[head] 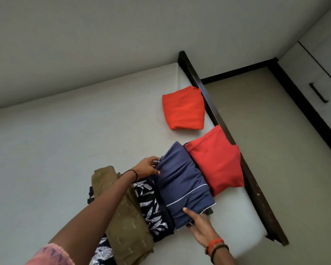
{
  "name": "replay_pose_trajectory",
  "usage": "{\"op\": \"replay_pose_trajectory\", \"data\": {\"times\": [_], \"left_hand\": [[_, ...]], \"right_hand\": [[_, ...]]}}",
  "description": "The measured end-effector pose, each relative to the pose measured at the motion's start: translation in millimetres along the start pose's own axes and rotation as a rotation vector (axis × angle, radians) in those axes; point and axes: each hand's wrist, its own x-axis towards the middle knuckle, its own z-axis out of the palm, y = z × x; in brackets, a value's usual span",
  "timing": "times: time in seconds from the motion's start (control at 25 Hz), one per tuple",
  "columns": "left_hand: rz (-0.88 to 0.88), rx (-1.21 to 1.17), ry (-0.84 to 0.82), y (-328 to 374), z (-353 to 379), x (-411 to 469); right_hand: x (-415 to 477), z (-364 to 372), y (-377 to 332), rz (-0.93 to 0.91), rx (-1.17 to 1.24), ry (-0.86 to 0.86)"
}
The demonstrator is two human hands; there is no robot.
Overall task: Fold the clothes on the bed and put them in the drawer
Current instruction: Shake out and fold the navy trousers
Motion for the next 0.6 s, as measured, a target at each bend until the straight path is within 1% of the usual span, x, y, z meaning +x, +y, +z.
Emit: {"op": "replay_pose_trajectory", "data": {"times": [0.08,0.16,0.24,0.28,0.36,0.4,0.48,0.56,0.6], "left_hand": [[0.03,0.048,0.092,-12,8,0],[0.053,0.047,0.229,-15,5,-6],[0.054,-0.003,0.416,-13,-5,-22],[0.053,-0.046,0.51,-10,-11,-34],[0.039,-0.137,0.661,-11,-22,-60],[0.013,-0.152,0.728,-13,-27,-73],[-0.061,-0.194,0.83,-33,-33,-90],[-0.15,-0.303,0.862,-55,-31,-103],[-0.184,-0.351,0.863,-65,-26,-108]], "right_hand": [[0,-9,-1,0.075,-0.204,0.008],[-11,-13,-17,0.231,-0.539,-0.004],[-22,-11,-34,0.389,-0.795,-0.042],[-28,-6,-40,0.389,-0.884,-0.039],[-35,15,-42,0.251,-0.953,-0.01],[-35,29,-39,0.146,-0.947,-0.015],[-33,61,-31,-0.132,-0.984,-0.067],[-38,97,-19,-0.336,-1.028,-0.137],[-40,111,-12,-0.388,-1.049,-0.165]]}}
